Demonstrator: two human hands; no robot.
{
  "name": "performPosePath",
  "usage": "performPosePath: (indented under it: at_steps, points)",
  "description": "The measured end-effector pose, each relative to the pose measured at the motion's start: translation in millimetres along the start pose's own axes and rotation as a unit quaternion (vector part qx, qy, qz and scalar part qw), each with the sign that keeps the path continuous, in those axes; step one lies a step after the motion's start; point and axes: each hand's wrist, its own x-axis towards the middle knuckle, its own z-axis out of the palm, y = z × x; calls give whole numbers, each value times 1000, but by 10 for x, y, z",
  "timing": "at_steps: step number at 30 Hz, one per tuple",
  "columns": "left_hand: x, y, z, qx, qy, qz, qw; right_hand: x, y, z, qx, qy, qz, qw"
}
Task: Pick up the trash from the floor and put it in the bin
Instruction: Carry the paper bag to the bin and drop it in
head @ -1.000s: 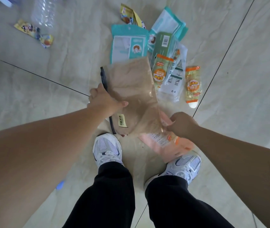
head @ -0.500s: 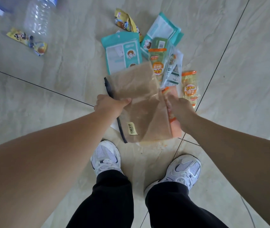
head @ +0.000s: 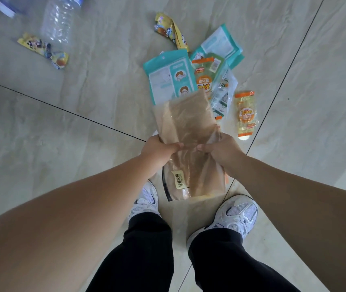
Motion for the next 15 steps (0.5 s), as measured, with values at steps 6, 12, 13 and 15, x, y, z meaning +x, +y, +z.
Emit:
performPosePath:
  at_steps: [6,12,13,15]
  points:
    - [-689,110,-233,-115,-51,-13,992,-713,-130,-101,38,-5,5,999]
    - [-1703,550,-623,-159,-49,6,986,-1765,-501,-317,88,-2,0,996]
    - [-1891,652,-710,-161,-49,13,986,-1964,-597,-364,93,-1,-7,996]
    - [-2278,854,-887,-156,-47,31,986,-2384,-809,-459,99,-4,-21,995]
